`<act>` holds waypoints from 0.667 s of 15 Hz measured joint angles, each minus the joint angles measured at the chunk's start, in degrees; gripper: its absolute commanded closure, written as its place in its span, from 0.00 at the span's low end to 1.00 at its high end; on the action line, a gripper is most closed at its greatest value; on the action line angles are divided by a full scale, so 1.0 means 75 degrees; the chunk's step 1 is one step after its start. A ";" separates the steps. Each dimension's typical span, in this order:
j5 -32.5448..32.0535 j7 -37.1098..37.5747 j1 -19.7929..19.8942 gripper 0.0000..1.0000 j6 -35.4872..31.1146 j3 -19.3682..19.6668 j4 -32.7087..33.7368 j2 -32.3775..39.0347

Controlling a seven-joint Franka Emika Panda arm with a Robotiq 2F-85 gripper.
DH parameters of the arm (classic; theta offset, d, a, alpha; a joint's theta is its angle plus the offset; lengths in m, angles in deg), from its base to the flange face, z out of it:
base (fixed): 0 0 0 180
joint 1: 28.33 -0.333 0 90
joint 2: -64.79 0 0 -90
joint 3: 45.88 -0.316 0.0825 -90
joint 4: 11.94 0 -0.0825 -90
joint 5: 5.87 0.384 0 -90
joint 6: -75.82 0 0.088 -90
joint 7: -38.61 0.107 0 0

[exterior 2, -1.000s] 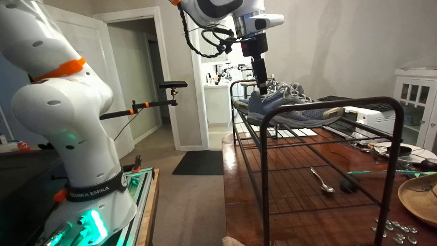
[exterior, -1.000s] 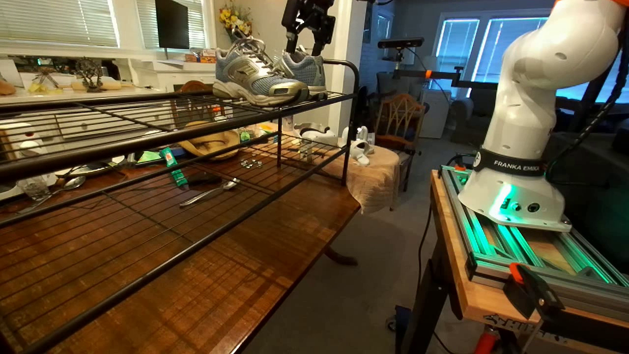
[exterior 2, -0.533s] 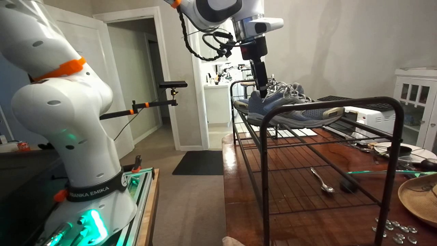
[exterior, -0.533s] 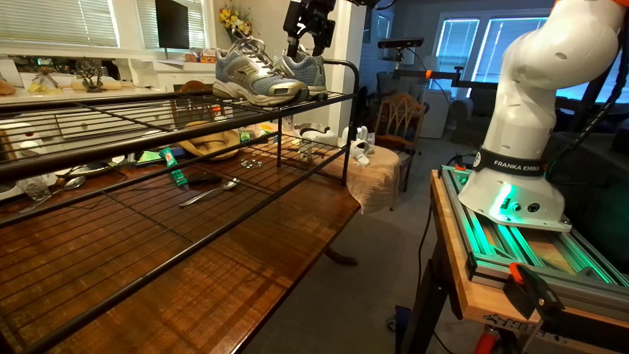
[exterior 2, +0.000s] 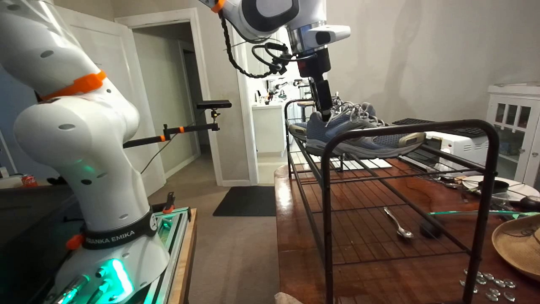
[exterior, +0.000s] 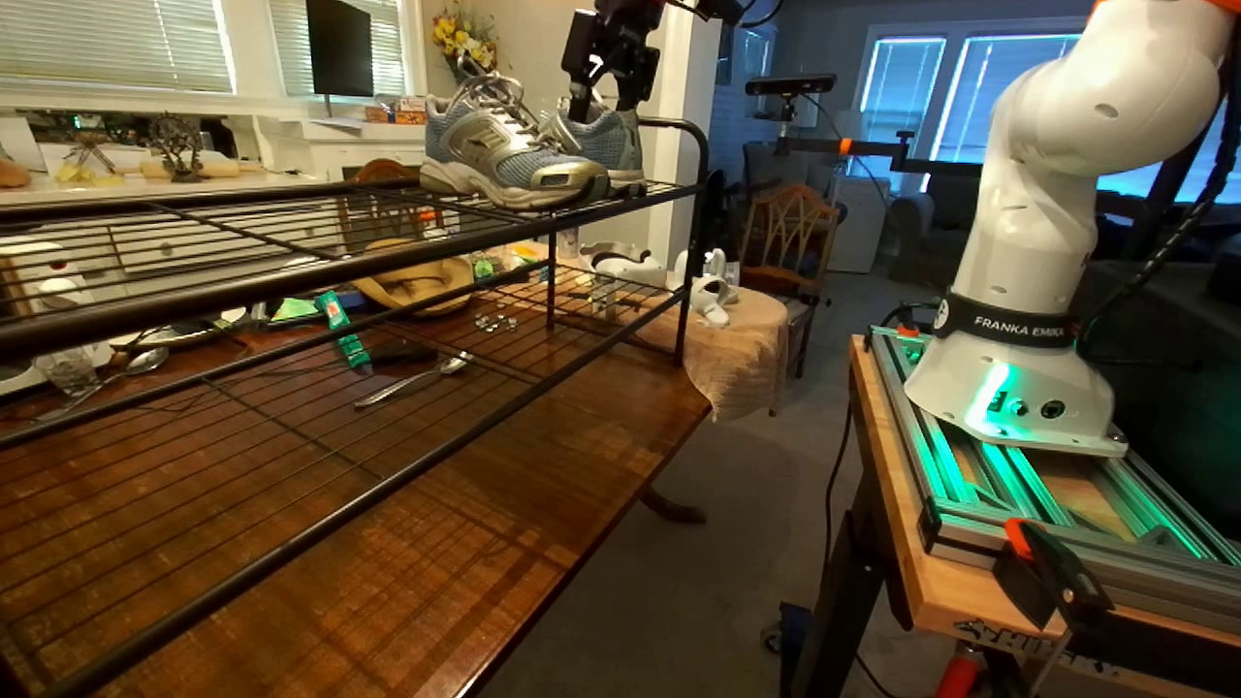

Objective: Rotate the shoe clockwise on the shelf to face the front

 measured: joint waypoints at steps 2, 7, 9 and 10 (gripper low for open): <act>0.0000 -0.0004 0.0002 0.54 -0.0024 0.0000 -0.0014 0.0023; -0.0091 -0.0020 0.0063 0.92 -0.0078 0.0007 -0.0013 0.0083; -0.0092 -0.0173 0.0064 1.00 -0.0077 0.0031 0.0026 0.0119; -0.0092 -0.0239 0.0064 1.00 -0.0070 0.0048 0.0060 0.0147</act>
